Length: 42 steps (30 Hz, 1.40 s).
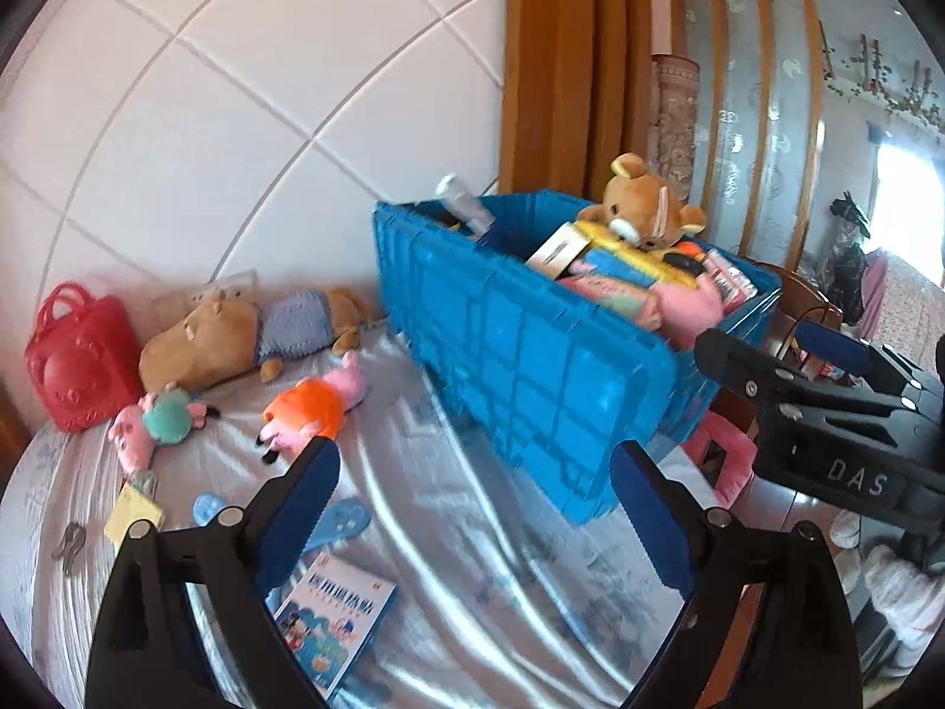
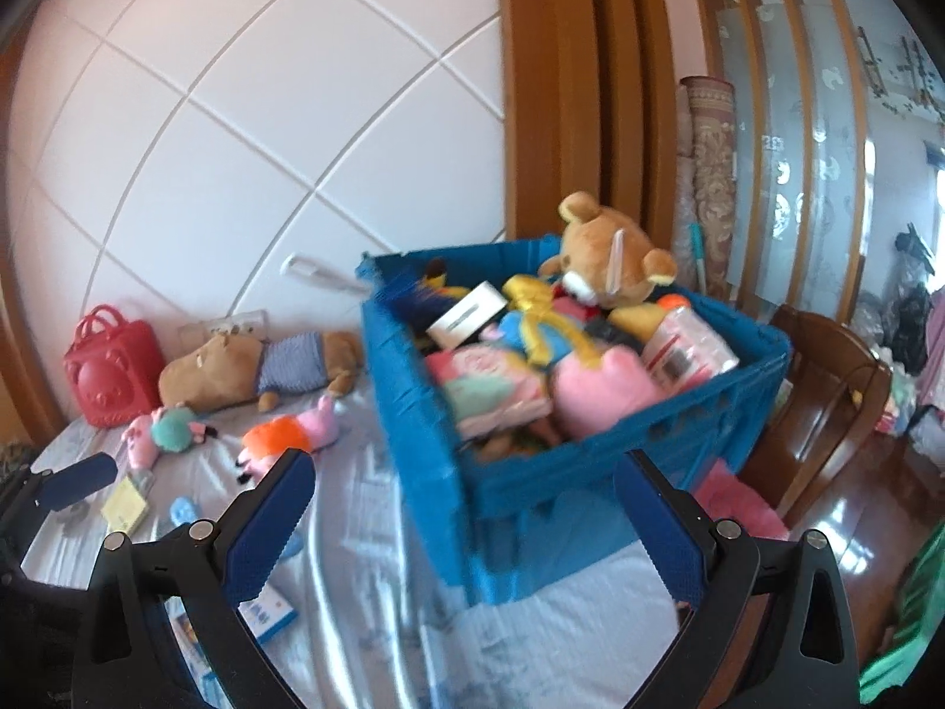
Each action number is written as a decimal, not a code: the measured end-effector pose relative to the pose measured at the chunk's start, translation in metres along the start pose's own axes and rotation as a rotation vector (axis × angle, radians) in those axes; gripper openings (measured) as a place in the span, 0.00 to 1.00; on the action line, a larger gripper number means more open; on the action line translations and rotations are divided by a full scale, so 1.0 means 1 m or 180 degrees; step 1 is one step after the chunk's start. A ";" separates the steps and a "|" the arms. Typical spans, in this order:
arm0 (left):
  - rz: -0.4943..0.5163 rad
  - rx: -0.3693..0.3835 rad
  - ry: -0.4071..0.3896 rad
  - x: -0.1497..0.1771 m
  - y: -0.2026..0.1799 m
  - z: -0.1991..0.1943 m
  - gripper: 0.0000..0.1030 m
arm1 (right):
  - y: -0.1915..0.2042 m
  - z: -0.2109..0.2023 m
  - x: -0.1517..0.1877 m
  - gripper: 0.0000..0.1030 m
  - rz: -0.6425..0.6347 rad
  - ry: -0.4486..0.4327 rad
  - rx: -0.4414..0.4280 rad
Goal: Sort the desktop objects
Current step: 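Withdraw both open tools from the crate back over the bed, then grasp the silver spring clamp with left tool while right tool grasps the red-green medicine box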
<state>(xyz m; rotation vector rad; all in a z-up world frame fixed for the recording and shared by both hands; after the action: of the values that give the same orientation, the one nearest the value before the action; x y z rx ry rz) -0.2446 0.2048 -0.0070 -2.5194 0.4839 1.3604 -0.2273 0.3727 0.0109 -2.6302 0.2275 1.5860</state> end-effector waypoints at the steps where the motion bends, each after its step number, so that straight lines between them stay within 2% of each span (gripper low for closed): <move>1: -0.0013 -0.0036 0.0033 0.004 0.006 -0.001 0.91 | 0.006 0.001 0.004 1.00 -0.0015 0.0021 -0.0036; 4: -0.0058 -0.0180 0.0101 0.015 0.026 -0.002 0.91 | 0.024 0.006 0.016 1.00 -0.0059 0.0083 -0.0145; 8: -0.0194 -0.0392 0.0194 0.032 0.054 -0.001 0.91 | 0.046 0.015 0.023 1.00 -0.0179 -0.0019 -0.0353; 15: -0.0538 -0.0767 0.0334 0.060 0.107 0.001 0.91 | 0.092 0.053 0.040 1.00 -0.0297 0.0230 -0.0805; 22: -0.0831 -0.1247 0.0459 0.088 0.158 -0.005 0.91 | 0.138 0.090 0.056 1.00 -0.0414 0.0480 -0.1256; 28: -0.1010 -0.1492 0.0601 0.118 0.206 -0.021 0.91 | 0.187 0.106 0.072 1.00 -0.0468 0.0604 -0.1579; 34: -0.1111 -0.1602 0.0565 0.142 0.269 -0.049 0.91 | 0.235 0.108 0.081 1.00 -0.0543 0.0679 -0.1496; 42: -0.0871 -0.1470 0.0738 0.190 0.384 -0.081 0.91 | 0.318 0.095 0.113 1.00 -0.0259 0.0799 -0.1182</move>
<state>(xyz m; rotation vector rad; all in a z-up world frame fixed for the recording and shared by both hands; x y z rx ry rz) -0.2373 -0.2095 -0.1429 -2.9875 -0.1614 1.1873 -0.3089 0.0605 -0.1255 -3.0707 -0.1811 1.3841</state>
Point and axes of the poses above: each gripper's, at about its wrist camera, not at the fingertips, and z roughly the way its jaws point, y to its left, x to its underside, the point moved 4 cm from there along z, roughly the way its jaws point
